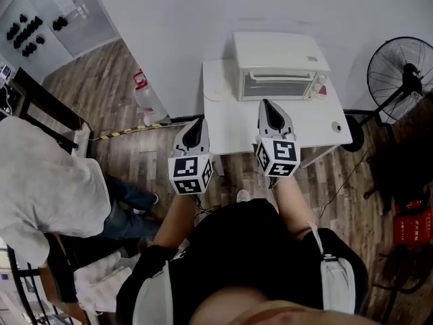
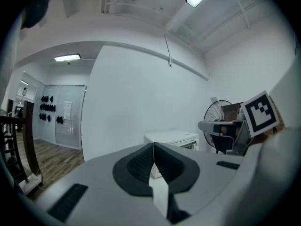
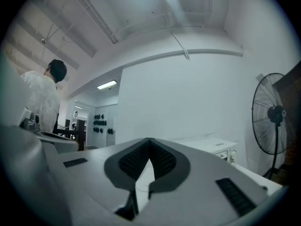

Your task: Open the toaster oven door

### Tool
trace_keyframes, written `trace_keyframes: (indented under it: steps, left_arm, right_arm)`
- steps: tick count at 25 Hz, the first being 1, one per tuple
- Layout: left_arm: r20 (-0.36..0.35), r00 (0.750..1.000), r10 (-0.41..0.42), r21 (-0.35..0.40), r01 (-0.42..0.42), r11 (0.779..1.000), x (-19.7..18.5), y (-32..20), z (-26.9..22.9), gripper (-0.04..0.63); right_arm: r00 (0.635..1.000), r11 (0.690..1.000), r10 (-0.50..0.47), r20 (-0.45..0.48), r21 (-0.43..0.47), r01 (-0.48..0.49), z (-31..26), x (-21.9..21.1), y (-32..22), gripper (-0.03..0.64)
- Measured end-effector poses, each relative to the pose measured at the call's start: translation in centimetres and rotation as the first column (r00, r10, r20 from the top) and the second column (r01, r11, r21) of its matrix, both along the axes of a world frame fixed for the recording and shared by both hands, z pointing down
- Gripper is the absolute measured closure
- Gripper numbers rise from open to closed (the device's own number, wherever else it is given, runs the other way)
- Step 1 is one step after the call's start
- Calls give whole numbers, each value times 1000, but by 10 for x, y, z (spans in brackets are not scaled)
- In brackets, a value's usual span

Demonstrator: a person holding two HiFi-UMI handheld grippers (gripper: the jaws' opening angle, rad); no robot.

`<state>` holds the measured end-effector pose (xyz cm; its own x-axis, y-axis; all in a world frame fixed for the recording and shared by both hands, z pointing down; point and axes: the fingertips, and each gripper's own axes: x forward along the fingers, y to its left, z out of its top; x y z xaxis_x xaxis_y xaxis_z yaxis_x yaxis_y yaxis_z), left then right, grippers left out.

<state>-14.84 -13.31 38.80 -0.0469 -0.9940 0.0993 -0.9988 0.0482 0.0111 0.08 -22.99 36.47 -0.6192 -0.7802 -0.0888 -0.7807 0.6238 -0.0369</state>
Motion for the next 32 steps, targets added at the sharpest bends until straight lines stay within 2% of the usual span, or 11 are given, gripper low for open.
trace_keyframes:
  steps: [9,13,17,18,20,21,26,32]
  left_arm:
    - [12,1000,-1,-43,2,999,-5,-107,4,581]
    - [2,1000,-2,-69,2,998,-12,-132,12,581]
    - [-21,1000,-7,-96,5,995,-24,-142,23,581]
    - [-26,1000,-8,-99,5,995,-29,-144,24,581]
    - [-34,999,-5,-99,2,995,-40,-149,26,582]
    - [-38,999,-2,-97,-2,995,-46,-152,26,581]
    - [-61,998,8,-84,-13,996,-63,-162,28,583]
    - [-86,996,6,-92,-13,996,-78,-163,39,581]
  right_arm:
    - [999,997,-31,-41,-68,28,20,-15,-107,614]
    - [995,993,-49,-88,-113,39,35,-28,-132,614]
    - [989,985,-29,-147,-171,4,52,-37,-152,612]
    - [985,982,-34,-168,-189,2,57,-41,-155,595]
    - [979,975,-41,-201,-221,-5,63,-50,-162,517]
    - [975,972,-40,-218,-235,-12,66,-55,-165,516]
    - [923,939,-106,-369,-343,-30,92,-76,-179,517]
    - [829,906,-176,-530,-417,-74,120,-94,-197,522]
